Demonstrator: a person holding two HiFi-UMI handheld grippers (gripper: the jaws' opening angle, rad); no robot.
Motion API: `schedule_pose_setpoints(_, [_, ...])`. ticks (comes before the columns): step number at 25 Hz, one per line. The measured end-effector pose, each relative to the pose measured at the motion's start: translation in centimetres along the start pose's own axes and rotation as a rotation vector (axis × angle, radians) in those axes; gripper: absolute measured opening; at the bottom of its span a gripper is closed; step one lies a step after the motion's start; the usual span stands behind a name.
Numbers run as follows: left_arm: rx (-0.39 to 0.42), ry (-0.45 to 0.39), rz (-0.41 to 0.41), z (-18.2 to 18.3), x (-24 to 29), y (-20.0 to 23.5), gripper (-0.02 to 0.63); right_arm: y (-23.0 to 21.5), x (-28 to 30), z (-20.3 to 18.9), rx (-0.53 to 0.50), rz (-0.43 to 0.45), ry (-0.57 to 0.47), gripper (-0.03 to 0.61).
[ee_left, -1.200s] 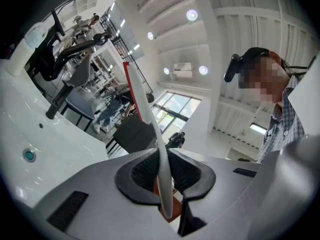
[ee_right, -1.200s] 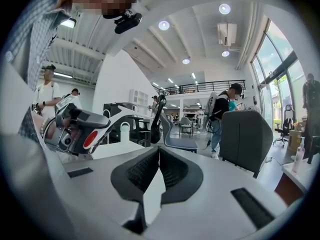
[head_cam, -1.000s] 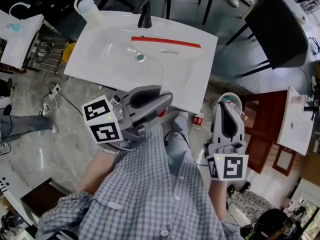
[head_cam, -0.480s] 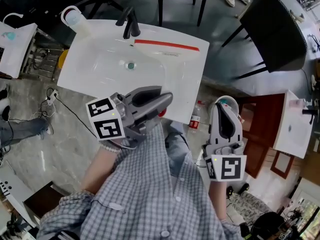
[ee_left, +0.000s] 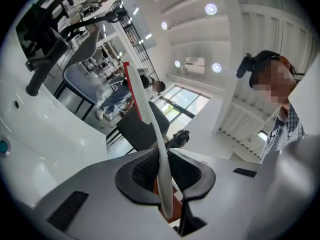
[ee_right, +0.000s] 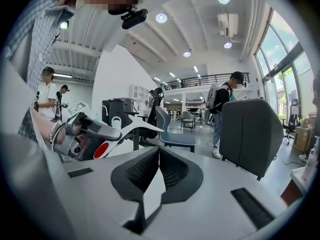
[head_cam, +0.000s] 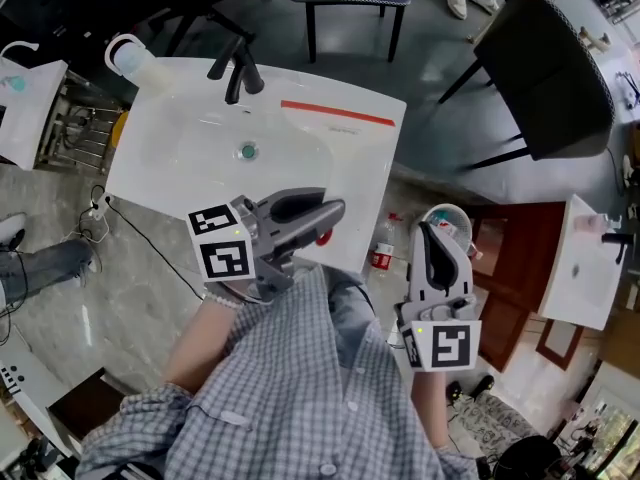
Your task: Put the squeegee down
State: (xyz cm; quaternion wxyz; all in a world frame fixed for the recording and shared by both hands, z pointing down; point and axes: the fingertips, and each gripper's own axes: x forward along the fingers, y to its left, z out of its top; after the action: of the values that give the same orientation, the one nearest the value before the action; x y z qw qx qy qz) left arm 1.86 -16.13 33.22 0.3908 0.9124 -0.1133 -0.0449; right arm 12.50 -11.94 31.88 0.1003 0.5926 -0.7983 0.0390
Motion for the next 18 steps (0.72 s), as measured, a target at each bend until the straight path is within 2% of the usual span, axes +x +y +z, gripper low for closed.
schedule_pose_setpoints(18, [-0.065,0.111,0.03,-2.3,5.9,6.2,0.058,-4.3,2.1,-2.7,0.039,0.026,0.056,0.009])
